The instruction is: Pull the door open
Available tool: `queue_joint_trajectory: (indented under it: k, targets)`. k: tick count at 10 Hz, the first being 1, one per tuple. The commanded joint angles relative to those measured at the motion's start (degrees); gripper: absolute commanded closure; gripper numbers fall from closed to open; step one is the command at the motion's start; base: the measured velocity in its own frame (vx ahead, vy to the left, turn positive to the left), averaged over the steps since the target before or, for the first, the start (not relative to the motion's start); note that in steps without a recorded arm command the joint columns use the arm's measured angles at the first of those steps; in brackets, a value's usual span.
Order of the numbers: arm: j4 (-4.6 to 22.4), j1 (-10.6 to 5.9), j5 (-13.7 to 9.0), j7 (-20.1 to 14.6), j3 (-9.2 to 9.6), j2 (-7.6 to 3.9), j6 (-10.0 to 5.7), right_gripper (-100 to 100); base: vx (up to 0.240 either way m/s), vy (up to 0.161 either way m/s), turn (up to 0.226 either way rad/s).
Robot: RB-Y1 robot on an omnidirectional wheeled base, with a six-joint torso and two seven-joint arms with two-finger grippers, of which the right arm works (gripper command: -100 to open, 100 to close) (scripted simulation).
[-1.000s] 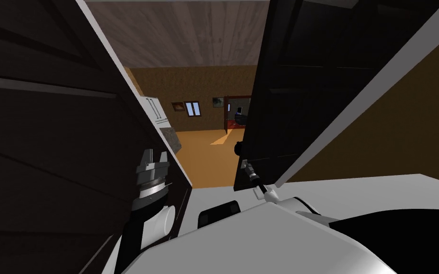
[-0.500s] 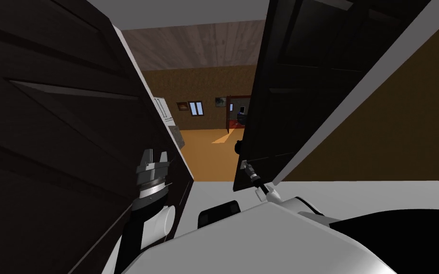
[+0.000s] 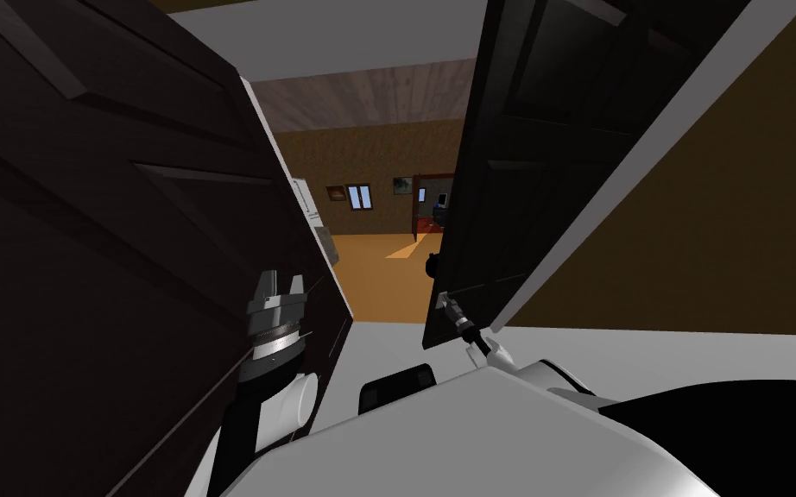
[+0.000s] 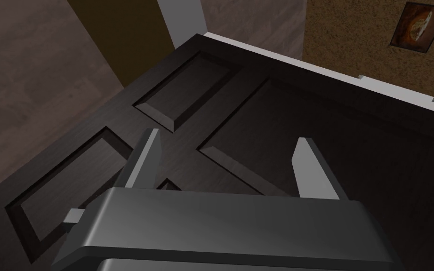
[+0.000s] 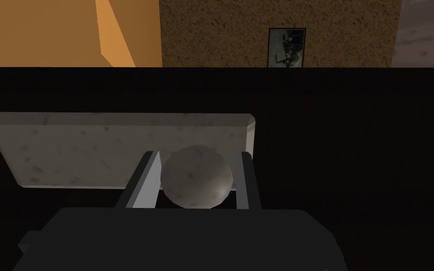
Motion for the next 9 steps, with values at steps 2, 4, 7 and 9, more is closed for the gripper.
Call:
queue_joint_trajectory:
  k: [2,4,7,9]
  targets:
    - [0.50,0.84,1.23,-2.12,1.44,-1.47,-2.59,100,-0.178,-0.076,0.090]
    - [0.41,1.47,2.00,-3.38,2.35,-2.28,-3.84,100,-0.204,-0.065,0.072]
    - [-0.20,2.68,2.49,-3.99,2.89,-2.78,-4.82,100,-0.117,-0.042,0.052]
    - [-0.11,3.36,2.91,-4.65,3.32,-3.41,-6.13,100,-0.098,-0.037,0.039]
